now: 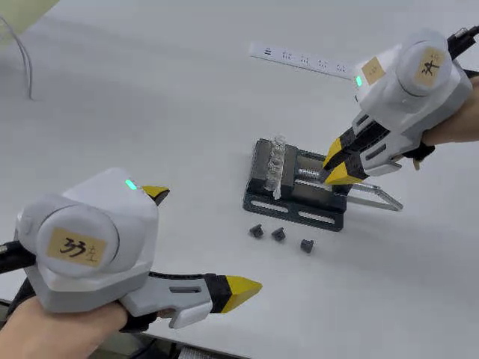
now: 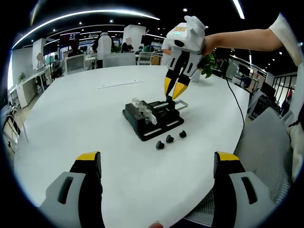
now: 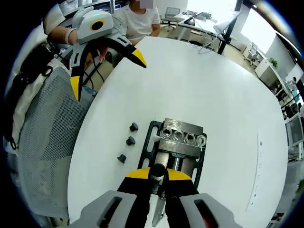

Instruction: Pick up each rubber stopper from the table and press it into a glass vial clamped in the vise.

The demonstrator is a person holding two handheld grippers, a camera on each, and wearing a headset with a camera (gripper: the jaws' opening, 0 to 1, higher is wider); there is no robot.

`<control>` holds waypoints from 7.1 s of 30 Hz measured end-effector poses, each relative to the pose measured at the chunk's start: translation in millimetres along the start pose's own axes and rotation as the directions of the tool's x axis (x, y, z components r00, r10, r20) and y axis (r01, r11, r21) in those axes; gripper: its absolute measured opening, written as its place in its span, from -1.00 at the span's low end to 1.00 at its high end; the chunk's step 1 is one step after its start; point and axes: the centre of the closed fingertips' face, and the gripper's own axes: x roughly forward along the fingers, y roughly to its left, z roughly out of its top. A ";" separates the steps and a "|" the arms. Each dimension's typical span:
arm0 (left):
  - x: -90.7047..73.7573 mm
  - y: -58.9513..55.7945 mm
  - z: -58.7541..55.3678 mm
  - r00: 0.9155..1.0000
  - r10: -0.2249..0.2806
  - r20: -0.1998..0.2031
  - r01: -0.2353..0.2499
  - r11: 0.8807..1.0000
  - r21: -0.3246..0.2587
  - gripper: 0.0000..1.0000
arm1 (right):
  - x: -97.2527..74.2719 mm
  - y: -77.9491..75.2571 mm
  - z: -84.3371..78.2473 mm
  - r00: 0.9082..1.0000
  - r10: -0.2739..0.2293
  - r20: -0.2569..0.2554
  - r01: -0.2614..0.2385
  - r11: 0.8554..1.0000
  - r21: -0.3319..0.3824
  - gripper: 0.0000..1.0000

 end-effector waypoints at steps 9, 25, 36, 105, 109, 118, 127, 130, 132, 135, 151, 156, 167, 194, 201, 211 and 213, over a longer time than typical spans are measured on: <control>4.1 4.4 5.9 1.000 0.002 0.016 -0.001 1.000 -0.006 0.98 | -4.3 -27.3 12.4 1.000 -0.007 -0.009 0.007 1.000 -0.024 -0.88; 10.6 13.7 3.6 1.000 -0.005 0.022 0.006 1.000 -0.021 0.98 | 6.5 -57.2 32.6 1.000 -0.002 -0.023 0.000 0.997 -0.083 -0.89; 10.3 19.2 -1.4 1.000 0.005 0.016 -0.005 0.999 -0.045 0.98 | 16.9 -65.7 39.7 0.998 0.028 -0.060 -0.035 0.993 -0.113 -0.89; 16.6 13.6 -15.2 1.000 -0.006 0.004 0.006 0.997 -0.075 0.98 | 37.3 -66.2 29.6 0.992 0.031 -0.120 -0.036 0.999 -0.041 -0.86; 16.1 13.1 -16.3 1.000 -0.006 0.002 0.006 0.997 -0.078 0.98 | 37.4 -65.8 29.6 0.993 0.027 -0.118 -0.032 0.999 -0.038 -0.80; 15.7 14.6 -14.1 1.000 -0.004 0.009 0.004 0.997 -0.080 0.98 | 30.4 -62.9 35.2 0.995 0.029 -0.093 -0.034 0.998 -0.056 -0.70; 15.8 15.2 -13.3 1.000 -0.002 0.010 0.003 0.997 -0.079 0.98 | 28.6 -64.9 36.8 0.996 0.036 -0.085 -0.041 0.997 -0.067 -0.86; 15.9 14.9 -14.2 1.000 -0.004 0.007 0.005 0.997 -0.080 0.98 | 28.8 -63.4 35.9 0.995 0.041 -0.092 -0.047 0.996 -0.071 -0.88; 15.9 14.8 -14.5 1.000 -0.005 0.008 0.006 0.997 -0.081 0.98 | 30.0 -64.1 35.6 0.995 0.039 -0.093 -0.046 0.996 -0.072 -0.90; 15.8 14.6 -15.4 1.000 -0.007 0.005 0.007 0.997 -0.082 0.98 | 30.7 -65.9 35.4 0.995 0.037 -0.095 -0.044 0.996 -0.074 -0.97; 18.2 13.9 -17.1 1.000 -0.014 0.000 0.014 0.996 -0.089 0.98 | 33.5 -69.9 33.5 0.993 0.046 -0.106 -0.054 0.996 -0.072 -1.00; 19.0 14.5 -18.5 1.000 -0.013 -0.003 0.013 0.996 -0.094 0.98 | 32.9 -66.4 32.5 0.992 0.056 -0.111 -0.064 0.995 -0.076 -1.00; 22.0 14.0 -19.5 1.000 -0.019 -0.006 0.018 0.995 -0.096 0.98 | 33.9 -68.9 31.0 0.991 0.052 -0.122 -0.063 0.994 -0.087 -1.00; 32.6 12.1 -24.0 0.999 -0.037 -0.017 0.035 0.994 -0.107 0.97 | 43.1 -71.3 27.8 0.962 0.111 -0.249 -0.134 0.988 -0.077 -1.00; 34.1 10.8 -24.5 0.999 -0.039 -0.018 0.037 0.993 -0.109 0.97 | 39.1 -61.3 30.7 0.964 0.133 -0.229 -0.146 0.988 -0.041 -1.00; 35.3 11.4 -23.9 0.999 -0.038 -0.016 0.036 0.992 -0.118 0.97 | 40.5 -63.8 32.2 0.961 0.144 -0.235 -0.152 0.988 -0.014 -1.00; 36.1 11.7 -24.4 0.999 -0.038 -0.016 0.036 0.992 -0.120 0.97 | 40.5 -63.9 32.2 0.961 0.139 -0.239 -0.148 0.989 -0.018 -1.00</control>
